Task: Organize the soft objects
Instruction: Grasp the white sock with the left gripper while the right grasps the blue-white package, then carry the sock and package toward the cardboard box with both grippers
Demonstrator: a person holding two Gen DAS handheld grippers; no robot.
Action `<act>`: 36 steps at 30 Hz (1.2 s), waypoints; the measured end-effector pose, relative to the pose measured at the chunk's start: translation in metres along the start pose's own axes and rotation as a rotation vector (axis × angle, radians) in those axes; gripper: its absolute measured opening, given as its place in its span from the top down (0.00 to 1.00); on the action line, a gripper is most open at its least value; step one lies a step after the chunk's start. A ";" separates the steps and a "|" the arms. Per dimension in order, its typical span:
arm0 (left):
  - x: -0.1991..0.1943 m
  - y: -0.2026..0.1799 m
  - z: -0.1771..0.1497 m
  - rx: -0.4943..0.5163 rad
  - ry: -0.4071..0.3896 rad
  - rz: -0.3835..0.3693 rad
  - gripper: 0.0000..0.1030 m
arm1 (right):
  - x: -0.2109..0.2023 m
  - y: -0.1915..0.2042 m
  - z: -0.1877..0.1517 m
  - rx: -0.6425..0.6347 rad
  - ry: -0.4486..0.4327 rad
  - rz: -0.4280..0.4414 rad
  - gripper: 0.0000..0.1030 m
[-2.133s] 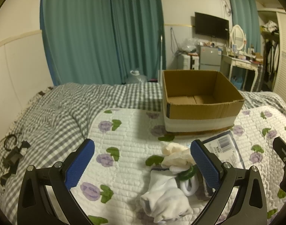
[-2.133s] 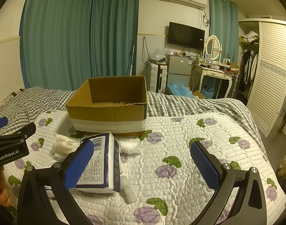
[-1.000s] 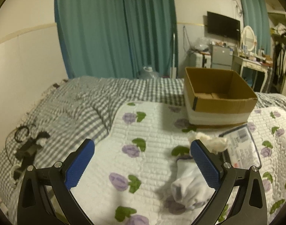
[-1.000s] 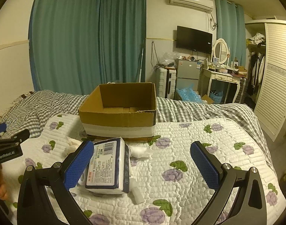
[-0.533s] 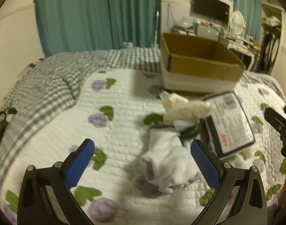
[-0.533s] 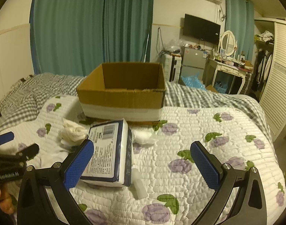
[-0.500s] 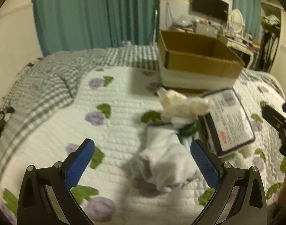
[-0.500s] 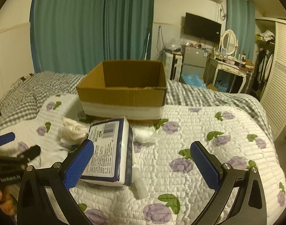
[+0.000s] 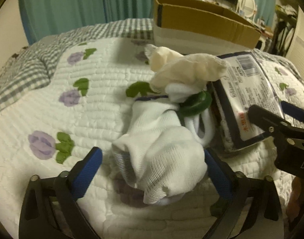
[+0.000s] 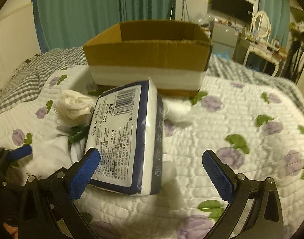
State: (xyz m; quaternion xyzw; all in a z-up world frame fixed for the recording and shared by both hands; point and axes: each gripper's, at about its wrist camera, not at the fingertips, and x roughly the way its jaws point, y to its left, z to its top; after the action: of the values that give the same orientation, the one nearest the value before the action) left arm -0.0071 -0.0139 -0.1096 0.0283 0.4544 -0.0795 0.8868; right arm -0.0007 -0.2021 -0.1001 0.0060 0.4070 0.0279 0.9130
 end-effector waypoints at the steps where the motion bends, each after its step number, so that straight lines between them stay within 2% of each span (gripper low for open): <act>1: 0.001 -0.002 -0.001 0.004 0.001 -0.002 0.06 | 0.003 -0.001 -0.001 0.006 0.009 0.018 0.00; 7: -0.001 -0.007 -0.005 0.008 0.016 -0.035 0.21 | 0.010 0.006 -0.003 -0.001 0.040 0.079 0.03; 9: -0.006 -0.011 -0.006 0.019 0.006 -0.026 0.27 | 0.011 0.009 -0.005 -0.008 0.060 0.115 0.15; 10: -0.007 -0.012 -0.006 0.024 0.003 -0.025 0.29 | 0.010 0.010 -0.005 -0.012 0.061 0.118 0.18; 12: -0.009 -0.011 -0.007 0.021 -0.005 -0.032 0.37 | 0.005 0.013 -0.005 -0.026 0.049 0.116 0.38; 15: -0.012 -0.009 -0.006 0.010 -0.016 -0.045 0.44 | -0.003 0.013 -0.005 -0.015 0.028 0.130 0.52; 23: -0.024 0.002 -0.001 0.001 -0.062 0.003 0.51 | -0.022 0.012 -0.006 -0.013 -0.014 0.114 0.60; 29: -0.048 0.006 0.001 0.005 -0.118 0.021 0.52 | -0.043 0.009 -0.007 -0.019 -0.067 0.068 0.61; 36: -0.088 0.009 0.009 0.000 -0.199 0.014 0.52 | -0.088 0.007 -0.005 -0.028 -0.175 -0.001 0.61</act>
State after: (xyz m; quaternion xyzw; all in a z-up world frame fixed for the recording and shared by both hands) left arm -0.0490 0.0042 -0.0333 0.0235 0.3637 -0.0757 0.9282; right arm -0.0636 -0.2005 -0.0381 -0.0049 0.3251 0.0324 0.9451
